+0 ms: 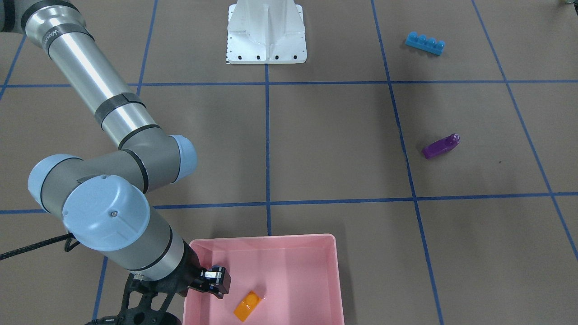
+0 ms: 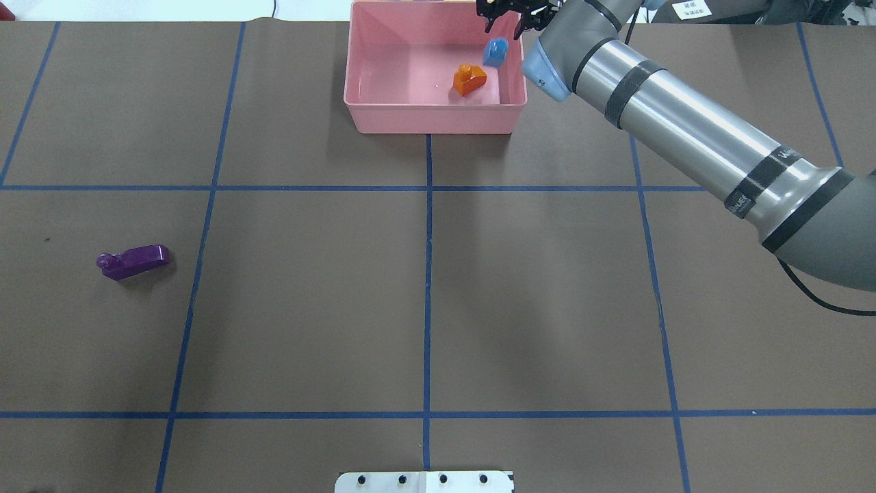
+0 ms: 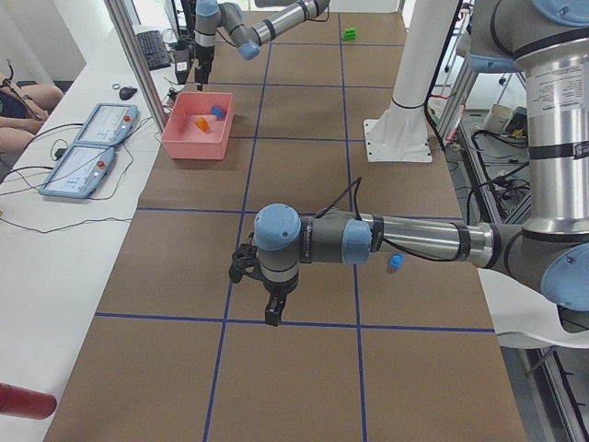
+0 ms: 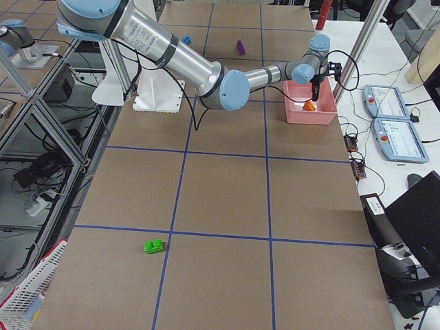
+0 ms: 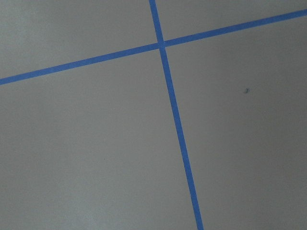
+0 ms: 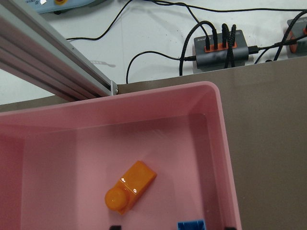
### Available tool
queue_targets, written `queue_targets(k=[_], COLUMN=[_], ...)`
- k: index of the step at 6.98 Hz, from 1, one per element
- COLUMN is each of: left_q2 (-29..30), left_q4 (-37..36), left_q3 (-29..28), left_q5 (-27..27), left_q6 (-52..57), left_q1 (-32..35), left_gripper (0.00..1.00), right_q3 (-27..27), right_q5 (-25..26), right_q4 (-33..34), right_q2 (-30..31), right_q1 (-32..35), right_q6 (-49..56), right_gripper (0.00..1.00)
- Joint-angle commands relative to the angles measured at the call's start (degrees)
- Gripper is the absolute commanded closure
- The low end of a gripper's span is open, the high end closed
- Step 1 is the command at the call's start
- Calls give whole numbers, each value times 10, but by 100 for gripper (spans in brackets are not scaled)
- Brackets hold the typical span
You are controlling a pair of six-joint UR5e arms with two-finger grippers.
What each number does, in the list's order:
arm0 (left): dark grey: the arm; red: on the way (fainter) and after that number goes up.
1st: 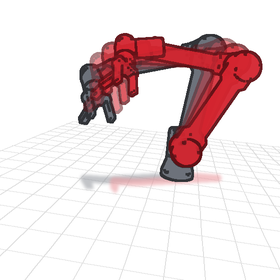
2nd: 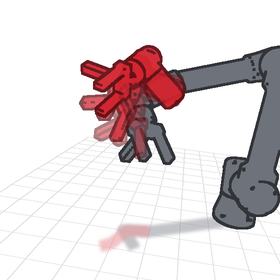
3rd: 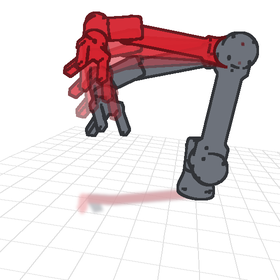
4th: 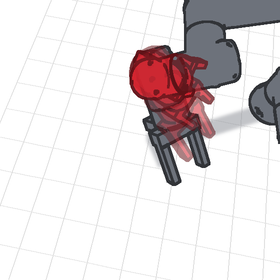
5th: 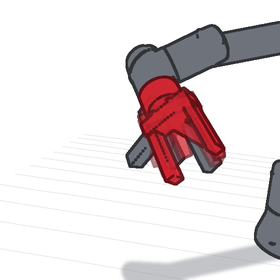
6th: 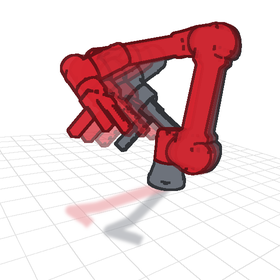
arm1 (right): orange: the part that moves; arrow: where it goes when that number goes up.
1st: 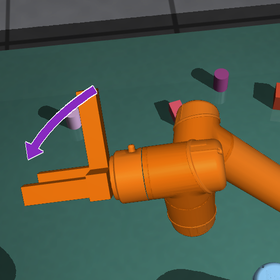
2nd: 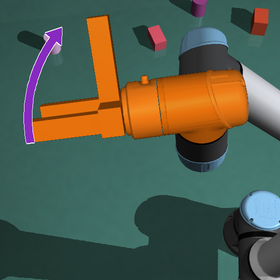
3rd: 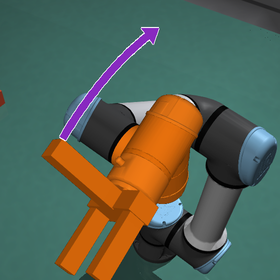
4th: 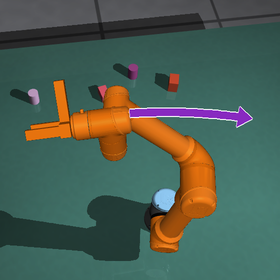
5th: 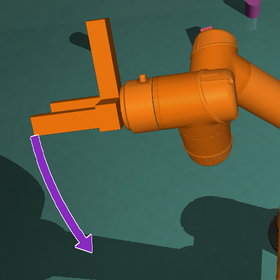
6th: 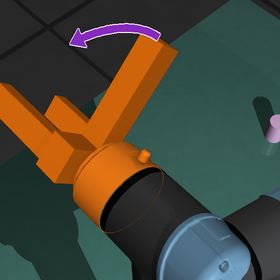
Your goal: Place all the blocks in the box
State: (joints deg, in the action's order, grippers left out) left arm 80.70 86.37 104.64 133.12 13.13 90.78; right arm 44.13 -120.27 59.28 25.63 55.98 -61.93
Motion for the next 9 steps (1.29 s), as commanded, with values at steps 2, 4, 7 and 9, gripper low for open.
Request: queue_targets(k=[2, 4, 7, 9], left_q2=[28, 23, 17, 17], left_q4=[60, 113, 212, 313], left_q3=[-4, -2, -2, -2], left_q5=[3, 92, 96, 28], left_q6=[-30, -29, -68, -162], left_q1=[-5, -22, -179, -273], left_gripper=[0, 0, 0, 0], right_q3=[193, 343, 582, 720], right_q5=[-5, -22, -86, -86], right_q4=[148, 212, 214, 212], right_q2=[83, 197, 448, 624], right_q1=[9, 25, 83, 91], right_q6=[40, 103, 166, 219], right_gripper=[0, 0, 0, 0])
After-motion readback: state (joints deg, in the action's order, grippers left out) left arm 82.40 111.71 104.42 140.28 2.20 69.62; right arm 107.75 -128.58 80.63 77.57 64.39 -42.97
